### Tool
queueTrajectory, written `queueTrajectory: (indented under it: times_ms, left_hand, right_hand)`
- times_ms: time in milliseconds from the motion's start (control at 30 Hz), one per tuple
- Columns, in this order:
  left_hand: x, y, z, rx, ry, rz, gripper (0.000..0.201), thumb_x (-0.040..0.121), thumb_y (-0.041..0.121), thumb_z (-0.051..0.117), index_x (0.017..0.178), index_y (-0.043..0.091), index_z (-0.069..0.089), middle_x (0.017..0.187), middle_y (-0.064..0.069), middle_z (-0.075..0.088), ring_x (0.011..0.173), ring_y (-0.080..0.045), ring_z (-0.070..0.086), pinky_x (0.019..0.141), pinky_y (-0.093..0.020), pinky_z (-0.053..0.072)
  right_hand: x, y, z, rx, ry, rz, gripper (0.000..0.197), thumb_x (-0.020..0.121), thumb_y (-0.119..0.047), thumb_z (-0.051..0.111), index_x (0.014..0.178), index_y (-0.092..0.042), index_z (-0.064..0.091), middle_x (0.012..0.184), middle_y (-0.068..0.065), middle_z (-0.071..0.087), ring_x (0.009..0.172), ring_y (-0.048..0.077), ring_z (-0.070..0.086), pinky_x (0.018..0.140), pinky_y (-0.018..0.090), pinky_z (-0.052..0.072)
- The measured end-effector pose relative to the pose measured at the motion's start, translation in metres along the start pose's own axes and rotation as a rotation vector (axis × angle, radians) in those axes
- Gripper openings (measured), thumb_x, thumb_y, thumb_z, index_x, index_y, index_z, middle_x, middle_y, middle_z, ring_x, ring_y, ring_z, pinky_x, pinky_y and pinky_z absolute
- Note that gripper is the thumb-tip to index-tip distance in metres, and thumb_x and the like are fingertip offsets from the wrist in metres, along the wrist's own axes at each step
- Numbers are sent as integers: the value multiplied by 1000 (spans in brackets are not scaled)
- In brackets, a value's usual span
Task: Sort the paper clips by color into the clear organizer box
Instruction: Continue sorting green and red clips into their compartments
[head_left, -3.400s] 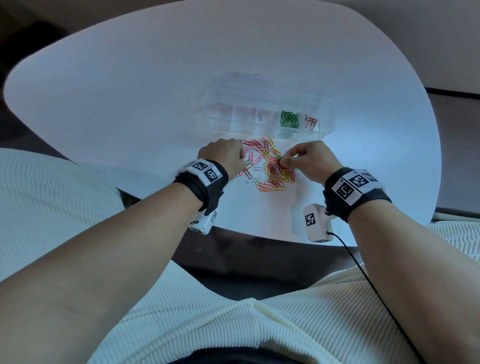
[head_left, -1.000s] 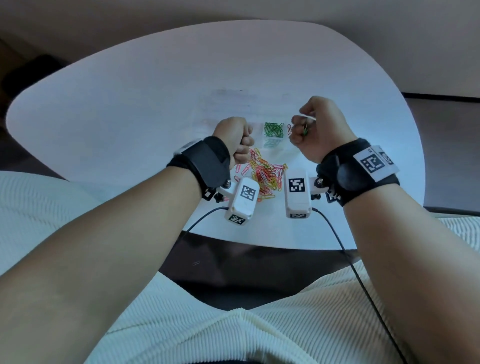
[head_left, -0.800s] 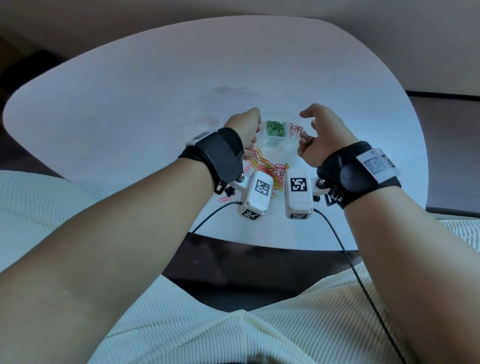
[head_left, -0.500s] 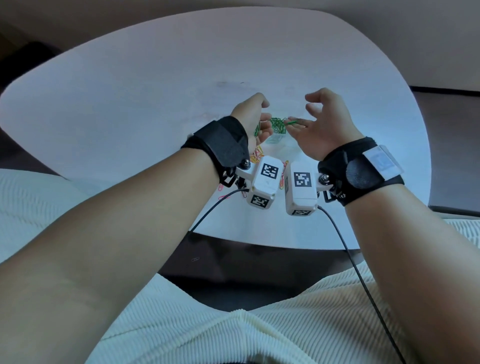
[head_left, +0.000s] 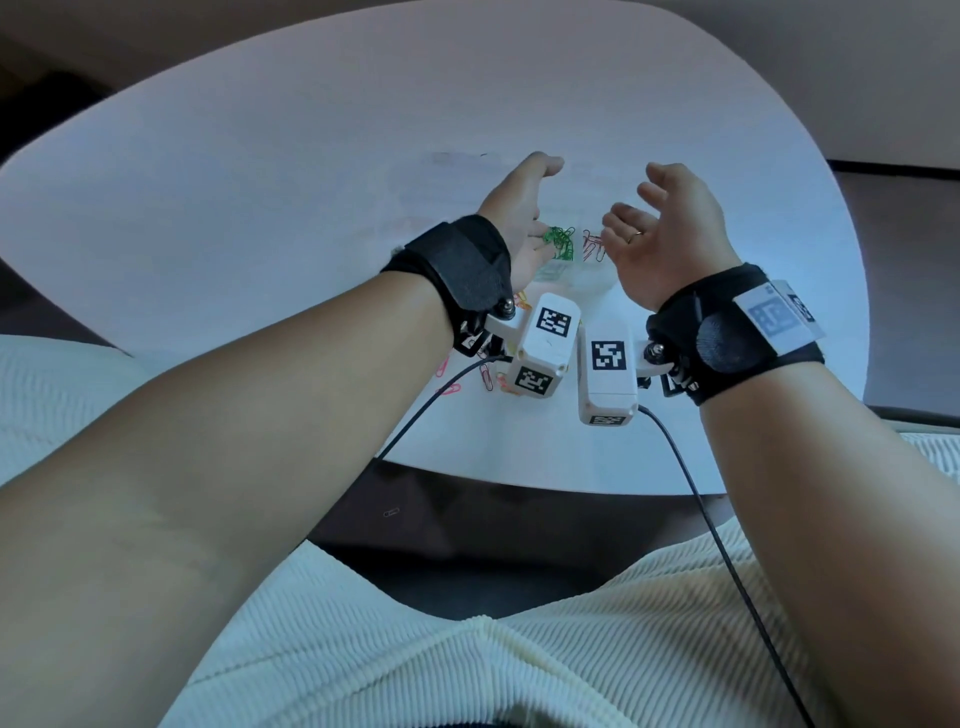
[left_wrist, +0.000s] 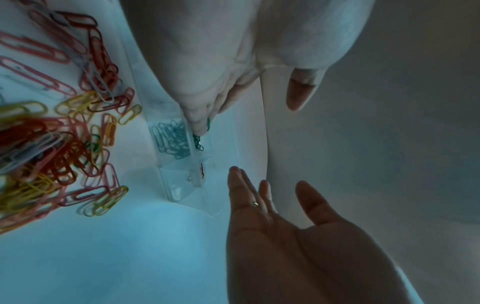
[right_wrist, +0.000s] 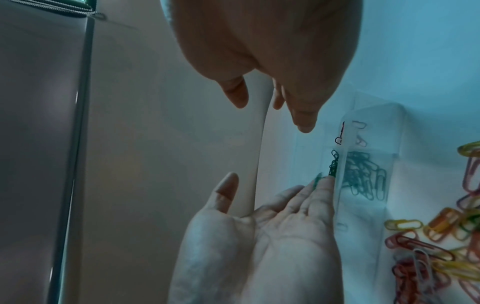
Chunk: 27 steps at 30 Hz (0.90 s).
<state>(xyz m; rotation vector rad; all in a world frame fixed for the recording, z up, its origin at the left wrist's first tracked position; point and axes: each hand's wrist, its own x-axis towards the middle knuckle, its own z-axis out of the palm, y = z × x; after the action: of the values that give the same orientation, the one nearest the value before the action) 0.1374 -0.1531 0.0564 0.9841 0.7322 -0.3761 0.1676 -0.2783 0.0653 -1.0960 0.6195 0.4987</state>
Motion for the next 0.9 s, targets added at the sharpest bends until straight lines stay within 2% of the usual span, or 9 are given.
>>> queueTrajectory:
  times_ms: [67, 133, 233, 333, 400, 433, 567, 733, 900]
  left_hand:
    - [0, -1, 0, 21, -30, -9, 82, 91, 40, 56, 152, 5, 14, 156, -22, 17, 143, -33, 23, 113, -38, 30]
    - [-2, -1, -2, 45, -19, 12, 79, 92, 40, 55, 151, 4, 18, 154, -22, 23, 137, -31, 34, 110, -34, 34]
    - [-10, -3, -11, 174, 47, 115, 54, 94, 35, 55, 138, 6, 43, 137, -18, 49, 118, -26, 53, 100, -31, 46]
    - [-23, -7, -28, 421, 84, 258, 25, 95, 23, 55, 115, 10, 61, 112, -11, 65, 92, -19, 64, 83, -30, 56]
    - [-36, -8, -43, 593, 92, 337, 11, 93, 13, 57, 101, 13, 65, 99, -8, 69, 76, -17, 63, 70, -28, 55]
    - [-43, -9, -50, 671, 97, 368, 11, 91, 9, 58, 97, 14, 65, 95, -7, 70, 72, -16, 63, 65, -26, 53]
    - [-71, -5, -73, 839, 125, 444, 16, 89, 1, 57, 97, 10, 68, 89, -7, 71, 67, -16, 62, 54, -14, 48]
    - [-94, 4, -95, 941, 153, 523, 19, 87, 3, 55, 96, 12, 68, 86, -5, 72, 66, -17, 61, 54, -10, 45]
    - [-97, -2, -115, 1140, 218, 499, 17, 83, 9, 60, 88, 24, 68, 83, 3, 69, 70, -16, 63, 62, -21, 46]
  right_hand:
    - [0, -2, -2, -10, -2, -22, 43, 99, -25, 50, 138, -7, 45, 142, 23, 45, 132, 31, 46, 106, 36, 41]
    - [-1, -4, -4, -30, -5, -51, 37, 98, -25, 50, 131, -7, 51, 132, 21, 53, 125, 30, 52, 101, 36, 46]
    - [-9, -7, -7, -63, -31, -97, 27, 96, -19, 51, 119, -6, 58, 115, 14, 66, 104, 28, 68, 88, 36, 55]
    - [-19, -11, -11, -161, -89, -148, 23, 93, -12, 48, 110, -8, 63, 103, 9, 74, 88, 24, 74, 84, 34, 58]
    - [-24, -11, -12, -270, -110, -188, 24, 92, -11, 47, 106, -10, 66, 98, 5, 75, 81, 22, 72, 79, 32, 56]
    - [-26, -10, -12, -327, -121, -201, 23, 92, -12, 47, 105, -11, 67, 96, 4, 75, 78, 21, 71, 75, 31, 55]
    - [-38, -3, -13, -530, -212, -241, 24, 95, -13, 45, 99, -14, 69, 91, 4, 75, 73, 22, 68, 67, 29, 51]
    - [-59, 2, -22, -729, -246, -292, 28, 92, -7, 43, 97, -15, 69, 96, 8, 74, 73, 22, 68, 65, 28, 50]
    - [-62, 27, -50, -889, -175, -225, 18, 95, -9, 51, 100, -9, 69, 95, 11, 73, 71, 23, 67, 67, 31, 53]
